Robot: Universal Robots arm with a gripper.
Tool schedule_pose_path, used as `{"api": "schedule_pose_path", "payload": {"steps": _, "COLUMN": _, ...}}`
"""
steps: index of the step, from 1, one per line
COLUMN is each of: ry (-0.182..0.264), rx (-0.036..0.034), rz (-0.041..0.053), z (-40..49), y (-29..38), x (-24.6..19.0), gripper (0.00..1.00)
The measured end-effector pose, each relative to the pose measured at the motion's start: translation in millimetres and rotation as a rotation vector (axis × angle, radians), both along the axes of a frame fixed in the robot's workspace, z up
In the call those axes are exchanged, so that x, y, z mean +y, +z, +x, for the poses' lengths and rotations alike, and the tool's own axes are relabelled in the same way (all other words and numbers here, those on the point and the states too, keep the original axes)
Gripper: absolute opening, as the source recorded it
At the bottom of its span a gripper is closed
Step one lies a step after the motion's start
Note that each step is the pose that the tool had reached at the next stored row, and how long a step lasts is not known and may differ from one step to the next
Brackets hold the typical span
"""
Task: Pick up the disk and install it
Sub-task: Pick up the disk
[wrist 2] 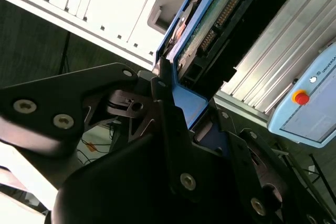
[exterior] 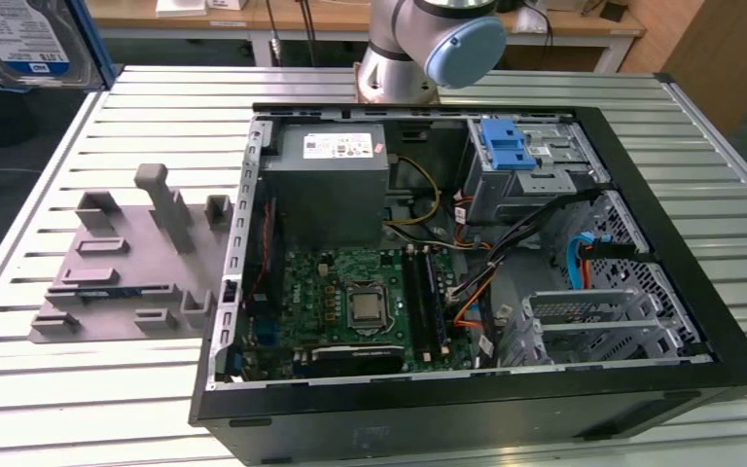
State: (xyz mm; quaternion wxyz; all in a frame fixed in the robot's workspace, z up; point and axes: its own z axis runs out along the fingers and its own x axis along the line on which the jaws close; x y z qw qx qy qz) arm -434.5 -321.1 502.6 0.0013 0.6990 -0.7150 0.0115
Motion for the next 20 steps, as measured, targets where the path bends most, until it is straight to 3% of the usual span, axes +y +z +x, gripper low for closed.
{"api": "schedule_pose_path", "payload": {"steps": 5, "ry": 0.0, "rx": -0.0001, "rz": 0.0005, "z": 0.1, "y": 0.0, "x": -6.1, "gripper": 0.36}}
{"api": "schedule_pose_path", "payload": {"steps": 13, "ry": 0.0, "rx": 0.0, "rz": 0.0005, "z": 1.2, "y": 0.0, "x": -24.7, "gripper": 0.36}}
{"api": "schedule_pose_path", "payload": {"steps": 20, "ry": 0.0, "rx": -0.0001, "rz": 0.0005, "z": 12.6, "y": 0.0, "x": -28.3, "gripper": 0.36}}
